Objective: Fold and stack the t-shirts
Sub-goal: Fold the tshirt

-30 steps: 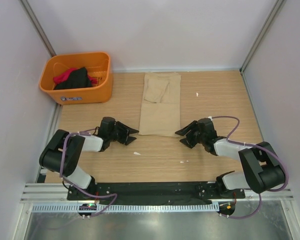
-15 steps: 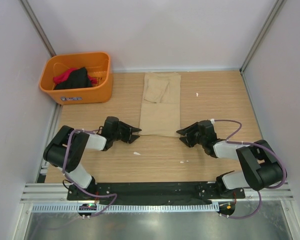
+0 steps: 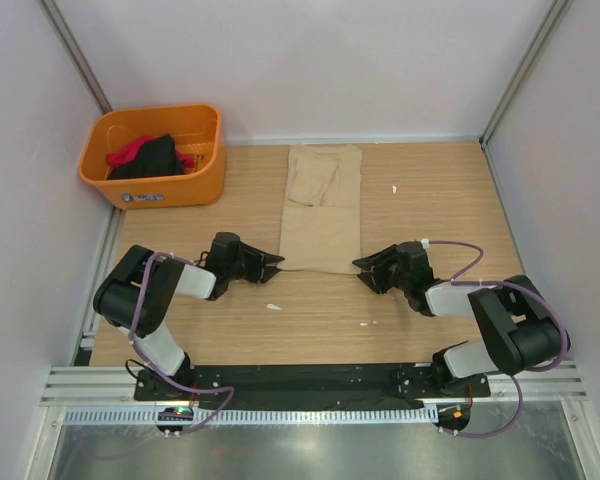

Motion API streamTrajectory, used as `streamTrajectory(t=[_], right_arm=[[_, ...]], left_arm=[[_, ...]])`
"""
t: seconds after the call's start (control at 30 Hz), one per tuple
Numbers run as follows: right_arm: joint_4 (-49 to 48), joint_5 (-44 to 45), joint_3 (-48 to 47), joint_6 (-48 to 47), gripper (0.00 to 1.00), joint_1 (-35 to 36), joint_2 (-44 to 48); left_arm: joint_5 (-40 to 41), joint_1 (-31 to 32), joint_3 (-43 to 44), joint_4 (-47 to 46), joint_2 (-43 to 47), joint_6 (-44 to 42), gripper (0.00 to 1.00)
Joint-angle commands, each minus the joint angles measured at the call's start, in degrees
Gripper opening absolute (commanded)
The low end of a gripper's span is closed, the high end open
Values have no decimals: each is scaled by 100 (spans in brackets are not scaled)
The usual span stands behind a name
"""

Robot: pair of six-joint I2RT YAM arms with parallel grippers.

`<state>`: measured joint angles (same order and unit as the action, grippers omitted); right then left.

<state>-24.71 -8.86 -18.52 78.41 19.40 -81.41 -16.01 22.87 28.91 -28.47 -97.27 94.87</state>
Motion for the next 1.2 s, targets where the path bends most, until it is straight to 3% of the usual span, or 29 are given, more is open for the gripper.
streamTrajectory(t=[0.0, 0.2, 0.33, 0.7, 1.17], right_arm=[[326, 289, 51, -133, 50, 11, -209], [300, 306, -20, -89, 48, 20, -393], [230, 306, -81, -89, 42, 20, -560], [466, 157, -160, -317, 1, -32, -613], [1214, -608, -450, -1828, 1, -217, -385]], left_arm=[[538, 7, -131, 641, -353, -83, 35], [581, 7, -104, 615, -371, -100, 29], [555, 15, -96, 588, -432, -91, 23], [406, 7, -104, 544, -503, -250, 0], [81, 7, -87, 896, -187, -1128, 0]])
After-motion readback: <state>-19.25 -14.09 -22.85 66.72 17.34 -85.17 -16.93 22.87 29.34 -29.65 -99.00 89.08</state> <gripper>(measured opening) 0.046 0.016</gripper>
